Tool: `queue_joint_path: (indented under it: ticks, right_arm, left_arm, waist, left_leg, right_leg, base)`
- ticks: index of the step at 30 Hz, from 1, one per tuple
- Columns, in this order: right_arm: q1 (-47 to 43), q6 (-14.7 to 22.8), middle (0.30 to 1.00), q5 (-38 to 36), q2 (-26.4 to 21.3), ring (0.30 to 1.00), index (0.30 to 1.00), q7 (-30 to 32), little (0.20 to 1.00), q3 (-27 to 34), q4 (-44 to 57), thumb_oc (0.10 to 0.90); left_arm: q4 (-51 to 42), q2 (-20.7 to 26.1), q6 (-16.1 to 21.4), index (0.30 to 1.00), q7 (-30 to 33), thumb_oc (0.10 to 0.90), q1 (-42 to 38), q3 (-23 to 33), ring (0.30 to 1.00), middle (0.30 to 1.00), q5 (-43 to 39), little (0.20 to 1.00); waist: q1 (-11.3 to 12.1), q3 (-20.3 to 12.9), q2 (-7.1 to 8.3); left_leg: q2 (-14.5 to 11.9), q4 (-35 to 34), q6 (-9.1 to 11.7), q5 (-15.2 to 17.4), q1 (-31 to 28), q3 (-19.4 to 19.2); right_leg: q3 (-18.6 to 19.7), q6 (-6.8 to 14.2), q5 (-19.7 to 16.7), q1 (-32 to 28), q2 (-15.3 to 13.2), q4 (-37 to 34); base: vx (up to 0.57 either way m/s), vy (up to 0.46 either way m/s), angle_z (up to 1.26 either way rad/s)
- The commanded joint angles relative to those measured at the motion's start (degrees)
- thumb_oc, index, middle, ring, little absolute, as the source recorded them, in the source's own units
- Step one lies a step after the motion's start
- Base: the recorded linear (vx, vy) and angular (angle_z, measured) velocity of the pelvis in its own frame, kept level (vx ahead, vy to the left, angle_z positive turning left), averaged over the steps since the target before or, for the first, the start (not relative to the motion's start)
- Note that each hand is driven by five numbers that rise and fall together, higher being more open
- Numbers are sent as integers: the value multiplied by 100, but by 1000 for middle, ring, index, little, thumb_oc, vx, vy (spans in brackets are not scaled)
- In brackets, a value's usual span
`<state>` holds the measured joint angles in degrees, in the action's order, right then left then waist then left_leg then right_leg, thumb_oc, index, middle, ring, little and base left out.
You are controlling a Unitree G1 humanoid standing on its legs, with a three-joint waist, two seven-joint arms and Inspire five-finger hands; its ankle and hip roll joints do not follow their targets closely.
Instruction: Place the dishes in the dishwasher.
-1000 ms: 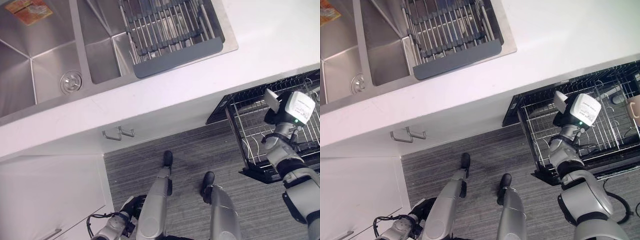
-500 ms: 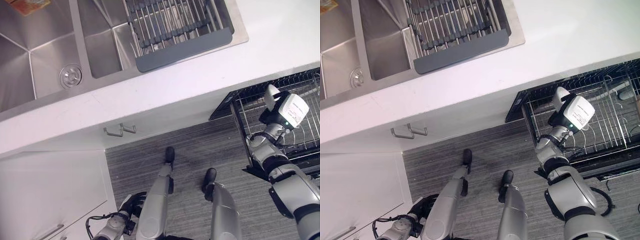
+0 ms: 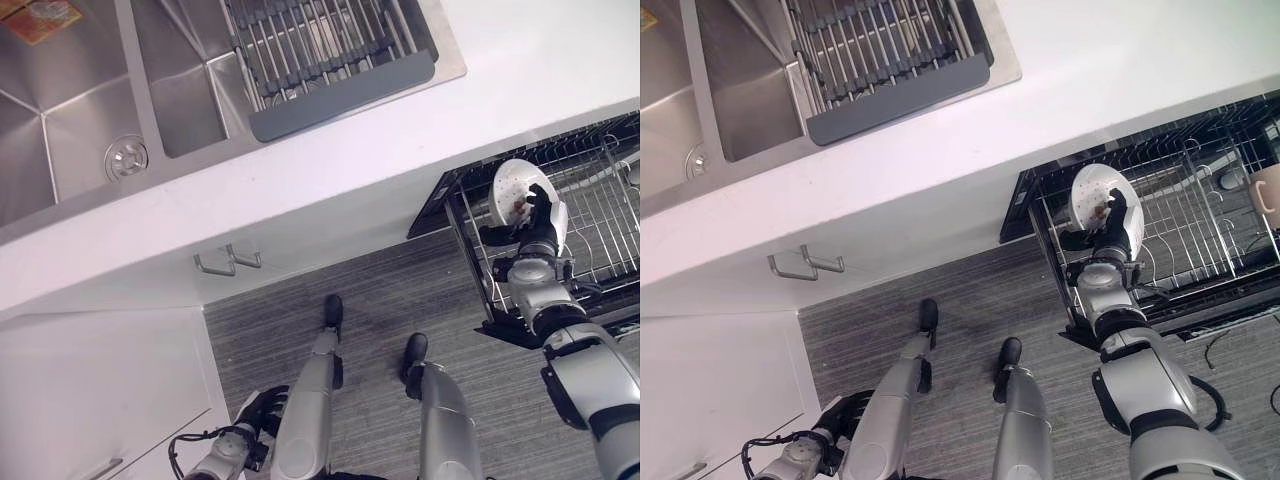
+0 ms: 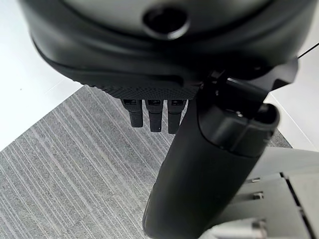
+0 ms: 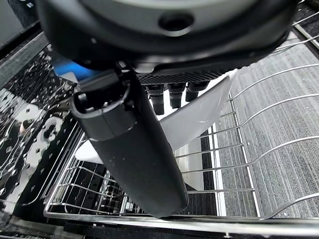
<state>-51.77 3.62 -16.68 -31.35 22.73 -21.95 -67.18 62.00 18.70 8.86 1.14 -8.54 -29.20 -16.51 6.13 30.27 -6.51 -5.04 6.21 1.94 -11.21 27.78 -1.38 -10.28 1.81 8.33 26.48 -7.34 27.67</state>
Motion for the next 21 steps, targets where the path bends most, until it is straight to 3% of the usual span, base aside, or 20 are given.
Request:
queue_joint_path:
  ticks: [1, 5, 7, 8, 9, 11, 15, 18, 21]
  right_arm:
    - [48, -142, 900, 445, 275, 900, 900, -535, 900, -261, 195, 800]
    - [176, -618, 900, 1141, 6, 900, 900, -1140, 900, -547, 185, 800]
    - [236, -676, 900, 1374, -109, 900, 900, -1619, 900, -665, 173, 800]
    - [376, -802, 900, 1468, -289, 900, 900, -2618, 900, -833, 236, 800]
    - [414, -779, 900, 1475, -330, 900, 900, -2714, 900, -851, 250, 800]
    - [650, -639, 900, 1446, -690, 900, 900, -3563, 900, -951, 341, 800]
    - [927, -458, 900, 1603, -1125, 900, 900, -3751, 900, -943, 486, 800]
    - [1128, -278, 900, 1675, -1522, 900, 900, -3510, 900, -893, 702, 800]
    - [1206, -290, 900, 1593, -1739, 900, 900, -3349, 900, -762, 1037, 800]
  left_arm:
    - [-216, -328, 621, 900, -19, 800, -860, 339, 900, 900, -116, 900]
    - [6, -236, 573, 900, -50, 800, -922, 472, 900, 900, -134, 900]
    - [75, -180, 585, 900, -83, 800, -917, 550, 900, 900, -97, 900]
    - [95, -57, 583, 900, -163, 800, -891, 648, 900, 900, -23, 900]
    - [89, -32, 577, 900, -176, 800, -888, 664, 900, 900, -8, 900]
    - [-15, 169, 457, 900, -252, 800, -851, 735, 900, 900, 79, 900]
    - [-120, 406, 323, 900, -294, 800, -734, 853, 900, 900, 199, 900]
    - [-174, 597, 317, 900, -295, 800, -601, 975, 900, 900, 334, 900]
    - [-243, 685, 285, 900, -282, 800, -495, 1054, 900, 900, 347, 900]
  waist:
    - [-51, -68, 100]
    - [-95, -121, 212]
    - [-95, -166, 268]
    - [-96, -212, 363]
    - [-98, -218, 380]
    - [-92, -229, 516]
    - [-85, -263, 706]
    - [-100, -291, 893]
    - [-141, -300, 973]
  left_leg:
    - [90, 1098, 99, 1117, -101, -72]
    - [40, 1098, 100, 1136, -226, -100]
    - [19, 1098, 100, 1117, -235, -99]
    - [-20, 1098, 104, 1107, -284, -106]
    - [-26, 1098, 104, 1105, -291, -106]
    - [-40, 1098, 90, 1101, -403, -81]
    - [-68, 1098, 85, 1093, -475, -58]
    - [-89, 1098, 81, 1076, -478, -32]
    - [-109, 1098, 78, 1088, -506, -37]
  right_leg:
    - [190, 441, -995, -225, -78, -1048]
    - [230, 428, -955, -319, -31, -1048]
    - [234, 418, -963, -327, -12, -1048]
    - [232, 415, -960, -378, 5, -1048]
    - [229, 415, -960, -387, 7, -1048]
    - [223, 407, -942, -516, 23, -1048]
    - [213, 420, -963, -603, 59, -1048]
    - [232, 433, -998, -611, 107, -1048]
    - [271, 441, -1005, -620, 136, -1048]
  base:
    - [4, -22, -4]
    - [28, -36, -1]
    - [49, -78, 3]
    - [52, -98, 0]
    - [76, -123, -4]
    - [89, -144, -3]
    - [62, -120, 3]
    - [47, -157, 6]
    - [20, -59, -1]
